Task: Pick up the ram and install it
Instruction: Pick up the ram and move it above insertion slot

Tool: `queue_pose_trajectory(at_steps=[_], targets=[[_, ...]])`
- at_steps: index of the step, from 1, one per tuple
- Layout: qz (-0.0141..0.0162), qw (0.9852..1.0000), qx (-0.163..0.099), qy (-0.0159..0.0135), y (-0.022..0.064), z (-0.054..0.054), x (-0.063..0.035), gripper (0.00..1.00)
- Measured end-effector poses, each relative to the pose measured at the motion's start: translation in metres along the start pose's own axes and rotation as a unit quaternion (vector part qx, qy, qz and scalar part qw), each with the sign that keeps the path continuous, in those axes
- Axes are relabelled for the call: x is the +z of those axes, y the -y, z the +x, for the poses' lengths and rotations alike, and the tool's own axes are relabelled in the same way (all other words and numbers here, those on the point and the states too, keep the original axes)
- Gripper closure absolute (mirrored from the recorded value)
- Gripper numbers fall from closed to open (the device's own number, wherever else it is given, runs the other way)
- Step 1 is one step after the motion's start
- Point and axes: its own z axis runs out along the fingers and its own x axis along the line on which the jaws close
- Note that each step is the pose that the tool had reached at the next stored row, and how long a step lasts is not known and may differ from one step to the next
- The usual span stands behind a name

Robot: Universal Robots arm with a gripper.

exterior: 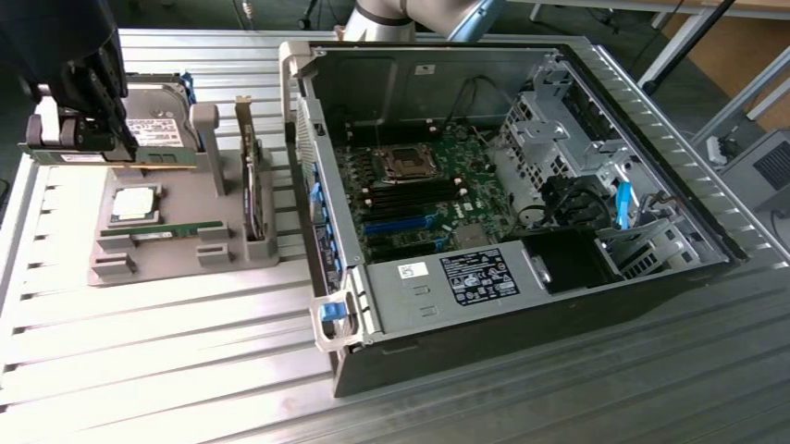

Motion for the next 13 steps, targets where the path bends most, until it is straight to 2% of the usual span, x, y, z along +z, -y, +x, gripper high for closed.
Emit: queue_pose_trajectory(at_steps=[7, 13], targets=[[-0.0004, 1.0, 0.0, 0.0035, 0.0, 0.0, -0.0044, 0.87], [-0.0007, 1.0, -0.001, 0.0048, 0.0, -0.001, -0.0115, 0.87]])
